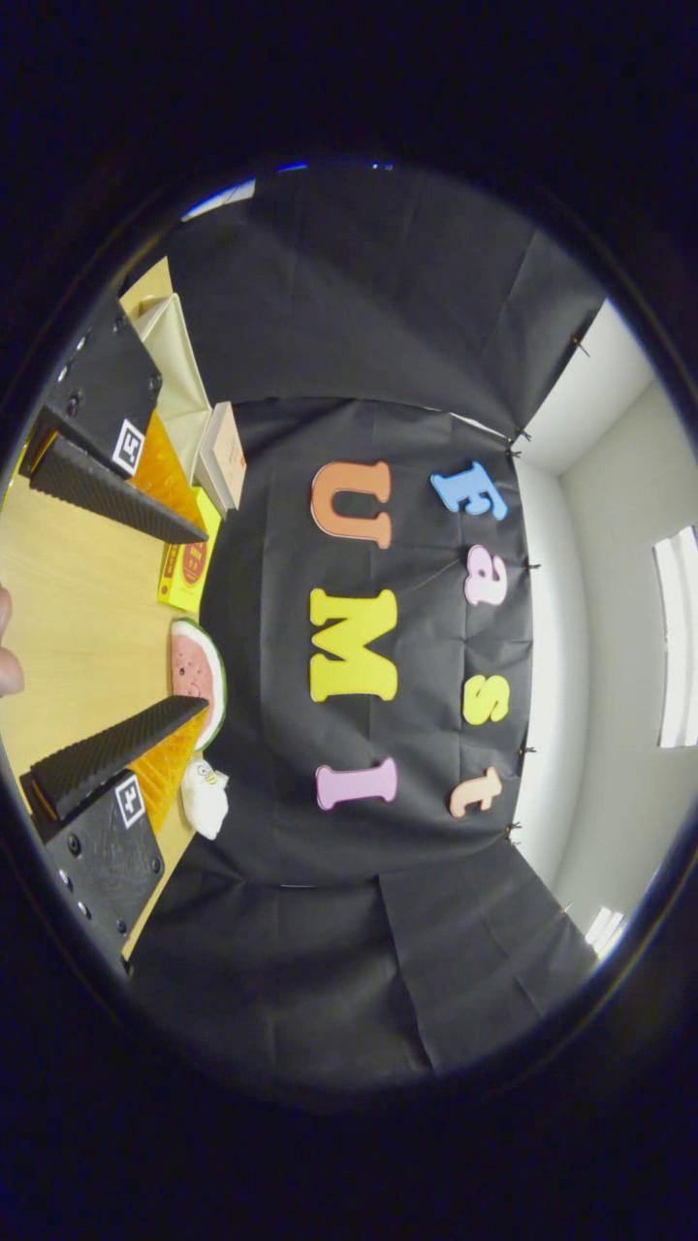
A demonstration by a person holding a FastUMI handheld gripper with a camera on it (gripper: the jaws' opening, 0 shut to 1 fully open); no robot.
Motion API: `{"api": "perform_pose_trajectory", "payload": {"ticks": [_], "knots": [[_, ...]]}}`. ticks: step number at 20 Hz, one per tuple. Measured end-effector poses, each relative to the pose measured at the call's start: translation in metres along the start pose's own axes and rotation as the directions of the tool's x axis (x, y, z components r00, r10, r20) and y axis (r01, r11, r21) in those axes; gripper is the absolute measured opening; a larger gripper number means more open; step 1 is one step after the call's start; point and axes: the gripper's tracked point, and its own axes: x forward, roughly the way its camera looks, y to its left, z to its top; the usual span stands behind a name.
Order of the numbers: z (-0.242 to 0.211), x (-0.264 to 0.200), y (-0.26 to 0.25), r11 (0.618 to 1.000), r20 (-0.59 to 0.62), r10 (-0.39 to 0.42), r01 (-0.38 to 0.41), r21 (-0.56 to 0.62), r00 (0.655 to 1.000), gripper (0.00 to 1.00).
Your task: Open the storage box then place both shoes into the box .Put the left shoe in first, then the right shoe, with the right side of both shoes facing outward in a uniform manner.
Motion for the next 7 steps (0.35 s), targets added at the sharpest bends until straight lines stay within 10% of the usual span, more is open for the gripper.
{"api": "perform_pose_trajectory", "payload": {"ticks": [7], "knots": [[-0.0061,0.0055,-0.0042,0.998,-0.024,-0.022,0.023,0.050,0.999,0.96]]}}
